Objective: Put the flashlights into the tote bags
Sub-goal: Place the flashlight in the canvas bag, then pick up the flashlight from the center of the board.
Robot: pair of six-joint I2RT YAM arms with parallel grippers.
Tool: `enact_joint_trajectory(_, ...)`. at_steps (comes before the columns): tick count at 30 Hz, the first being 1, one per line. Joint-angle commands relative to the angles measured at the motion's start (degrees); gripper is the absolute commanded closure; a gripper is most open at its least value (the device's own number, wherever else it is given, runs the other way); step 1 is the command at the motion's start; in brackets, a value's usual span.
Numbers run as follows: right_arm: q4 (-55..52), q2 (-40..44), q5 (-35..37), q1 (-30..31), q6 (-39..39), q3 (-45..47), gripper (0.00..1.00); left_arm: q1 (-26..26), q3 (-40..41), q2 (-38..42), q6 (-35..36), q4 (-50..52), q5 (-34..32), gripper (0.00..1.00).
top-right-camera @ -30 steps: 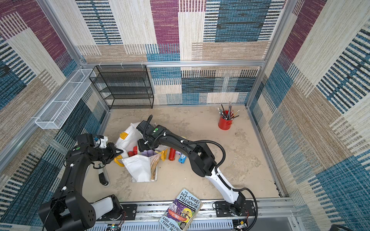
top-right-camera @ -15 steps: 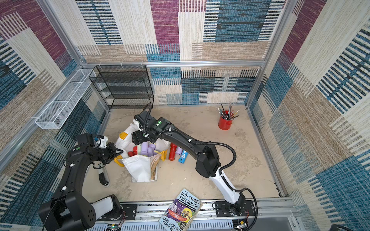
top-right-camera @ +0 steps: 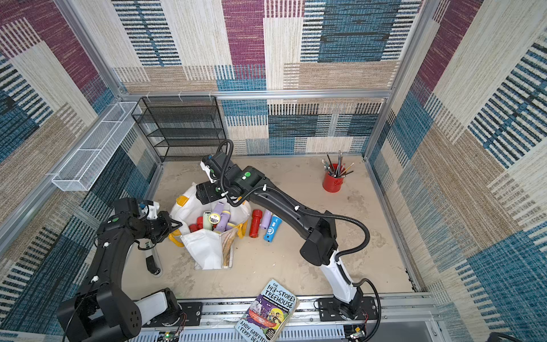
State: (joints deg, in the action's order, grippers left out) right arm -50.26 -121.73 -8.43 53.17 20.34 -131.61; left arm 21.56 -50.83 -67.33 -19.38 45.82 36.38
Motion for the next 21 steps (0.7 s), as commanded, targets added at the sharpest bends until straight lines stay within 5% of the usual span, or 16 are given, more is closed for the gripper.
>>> enact_joint_trajectory(1, 2.4, 2.4, 0.0, -0.5, 1.4, 1.5, 0.18, 0.0, -0.1, 0.0, 0.1, 0.2, 1.0, 1.00)
enact_joint_trajectory(8, 3.5, 12.8, 6.1, -3.1, 3.8, 12.7, 0.18, 0.0, 0.0, 0.4, 0.1, 0.2, 1.1, 1.00)
enact_joint_trajectory(21, 14.9, 42.0, 3.2, -18.3, 16.5, 53.8, 0.17, 0.0, -0.1, 0.6, -0.1, 0.2, 0.4, 1.00)
